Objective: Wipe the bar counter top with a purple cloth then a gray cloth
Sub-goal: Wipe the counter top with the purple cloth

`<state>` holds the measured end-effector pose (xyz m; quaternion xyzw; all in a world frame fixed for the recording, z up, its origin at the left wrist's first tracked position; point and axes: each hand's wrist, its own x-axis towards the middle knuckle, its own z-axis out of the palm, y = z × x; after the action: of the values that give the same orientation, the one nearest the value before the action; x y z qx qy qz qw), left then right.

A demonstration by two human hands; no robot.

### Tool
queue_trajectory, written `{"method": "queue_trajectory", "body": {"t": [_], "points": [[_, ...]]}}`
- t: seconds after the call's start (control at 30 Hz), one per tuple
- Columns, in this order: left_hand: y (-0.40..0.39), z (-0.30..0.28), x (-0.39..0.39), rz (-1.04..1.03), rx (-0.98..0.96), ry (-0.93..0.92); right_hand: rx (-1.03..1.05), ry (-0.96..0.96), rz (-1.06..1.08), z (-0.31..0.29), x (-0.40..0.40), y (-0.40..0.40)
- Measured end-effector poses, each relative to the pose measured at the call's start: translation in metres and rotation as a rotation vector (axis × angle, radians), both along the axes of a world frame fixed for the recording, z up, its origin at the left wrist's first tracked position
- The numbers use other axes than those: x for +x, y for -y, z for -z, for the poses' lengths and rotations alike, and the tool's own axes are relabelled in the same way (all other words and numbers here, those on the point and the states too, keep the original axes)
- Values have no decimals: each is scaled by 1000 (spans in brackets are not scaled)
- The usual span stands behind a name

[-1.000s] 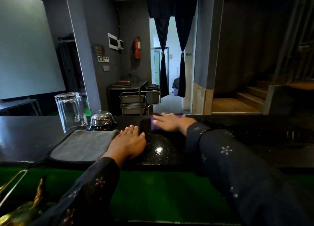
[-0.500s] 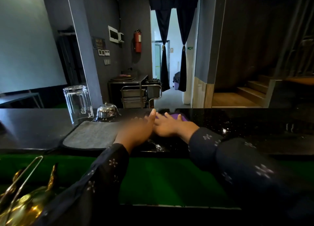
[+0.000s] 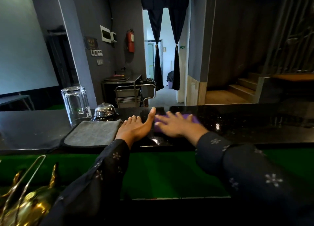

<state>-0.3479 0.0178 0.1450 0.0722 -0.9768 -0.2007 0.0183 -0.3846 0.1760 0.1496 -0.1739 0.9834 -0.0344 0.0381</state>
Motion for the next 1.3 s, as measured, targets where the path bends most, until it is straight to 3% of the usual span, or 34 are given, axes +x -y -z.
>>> {"method": "queue_trajectory", "body": {"t": [0.17, 0.33, 0.43, 0.5, 0.63, 0.73, 0.9, 1.03, 1.17, 1.3], "points": [[6, 2, -4, 28, -1, 12, -27, 2, -177, 3, 26, -4], [1, 4, 7, 11, -120, 3, -38, 14, 169, -1, 7, -110], [-3, 3, 8, -2, -217, 11, -37, 24, 298, -1, 6, -125], [-4, 3, 6, -8, -233, 17, -40, 20, 273, -1, 14, -107], [-2, 3, 4, 1, -222, 23, -29, -13, 31, 4, 51, -65], [1, 4, 2, 10, -230, 16, -40, -5, -64, 3, 70, -77], [1, 5, 3, 10, -243, 11, -44, 2, 139, -1, 60, -152], [-7, -1, 10, -13, -262, -58, -63, 13, 240, -3, 39, -157], [-26, -12, 21, 22, -428, -179, -52, 33, 208, -5, 39, -155], [-78, -20, 11, 143, -272, -201, -40, 58, 62, 1, 53, -177]]}}
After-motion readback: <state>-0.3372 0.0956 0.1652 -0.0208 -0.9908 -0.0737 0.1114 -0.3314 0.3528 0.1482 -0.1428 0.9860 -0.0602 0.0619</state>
